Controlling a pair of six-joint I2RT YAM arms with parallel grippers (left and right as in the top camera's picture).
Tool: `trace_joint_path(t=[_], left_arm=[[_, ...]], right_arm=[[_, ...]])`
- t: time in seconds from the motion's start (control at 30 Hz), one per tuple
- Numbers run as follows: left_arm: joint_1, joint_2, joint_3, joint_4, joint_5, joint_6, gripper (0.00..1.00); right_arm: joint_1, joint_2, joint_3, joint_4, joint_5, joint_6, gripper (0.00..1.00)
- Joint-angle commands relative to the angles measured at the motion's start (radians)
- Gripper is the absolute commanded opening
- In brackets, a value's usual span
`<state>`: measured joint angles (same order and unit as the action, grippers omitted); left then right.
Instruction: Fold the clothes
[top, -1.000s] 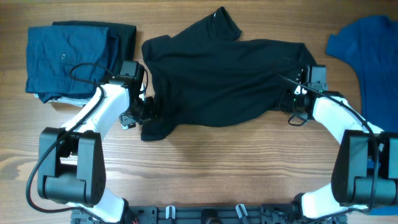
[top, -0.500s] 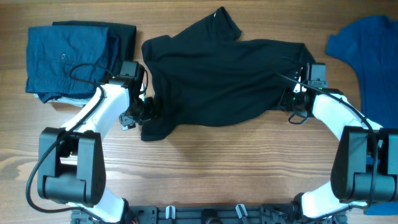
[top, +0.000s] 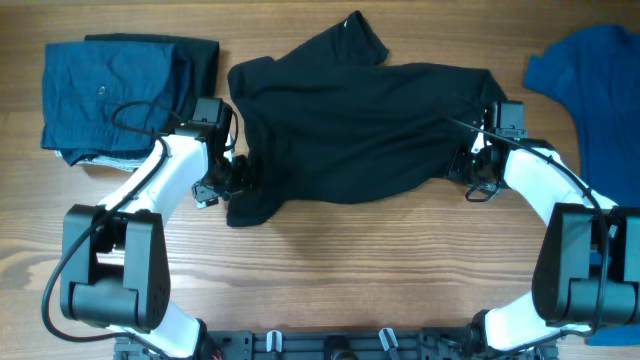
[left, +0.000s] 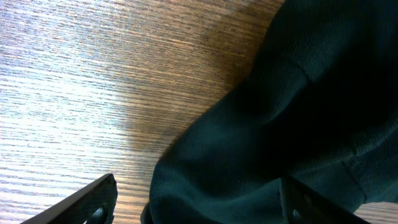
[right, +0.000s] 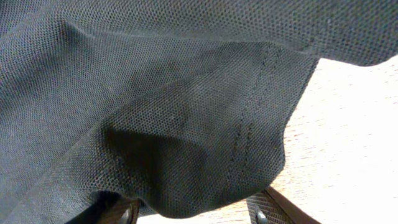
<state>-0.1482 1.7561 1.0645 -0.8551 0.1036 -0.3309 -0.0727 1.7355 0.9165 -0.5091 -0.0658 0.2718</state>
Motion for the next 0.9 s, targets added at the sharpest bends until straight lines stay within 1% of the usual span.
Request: trace_joint_path(t=[0.0,0.1,0.23,0.37,0.4,0.43,0.53,0.6,0.7,0.77,0.83,0.87], left_arm=[[0.007,0.006,-0.007,0.003,0.012,0.009,0.83],[0.007,0.006,-0.007,0.003,0.012,0.009,0.83],[0.007,0.006,-0.007,0.003,0.012,0.009,0.83],[0.007,0.006,-0.007,0.003,0.012,0.009,0.83],[0.007,0.006,-0.007,0.003,0.012,0.009,0.83],[0.007,0.006,-0.007,0.003,0.012,0.009,0.83],[0.007,0.006,-0.007,0.003,0.012,0.009,0.83],[0.007,0.005,-0.006,-0.003,0.012,0.009,0.8],[0.014,0.005,-0.006,-0.036,0.012,0.006,0.8],[0.022,0.005,-0.006,-0.068,0.013,-0.024,0.81],[0.029,0.005,-0.006,-0.098,0.012,-0.036,0.8],[0.03,0.005,-0.006,-0.104,0.012,-0.036,0.78]], right_arm=[[0.003,0.062,-0.051,-0.011,-0.048,-0.01,0.51],[0.004,0.062,-0.051,-0.014,-0.048,-0.01,0.48],[0.005,0.062,-0.053,-0.026,-0.048,-0.01,0.35],[0.005,0.062,-0.053,-0.005,-0.077,-0.011,0.33],[0.005,0.062,-0.053,0.004,-0.097,-0.011,0.31],[0.005,0.062,-0.053,0.015,-0.113,-0.01,0.27],[0.005,0.062,-0.053,0.032,-0.119,-0.01,0.05],[0.004,0.061,-0.053,0.03,-0.112,-0.01,0.04],[0.004,0.062,-0.053,0.017,-0.112,-0.009,0.04],[0.004,0.062,-0.053,0.011,-0.112,-0.01,0.04],[0.004,0.062,-0.053,0.011,-0.112,-0.009,0.04],[0.004,0.061,-0.053,0.011,-0.112,-0.009,0.04]])
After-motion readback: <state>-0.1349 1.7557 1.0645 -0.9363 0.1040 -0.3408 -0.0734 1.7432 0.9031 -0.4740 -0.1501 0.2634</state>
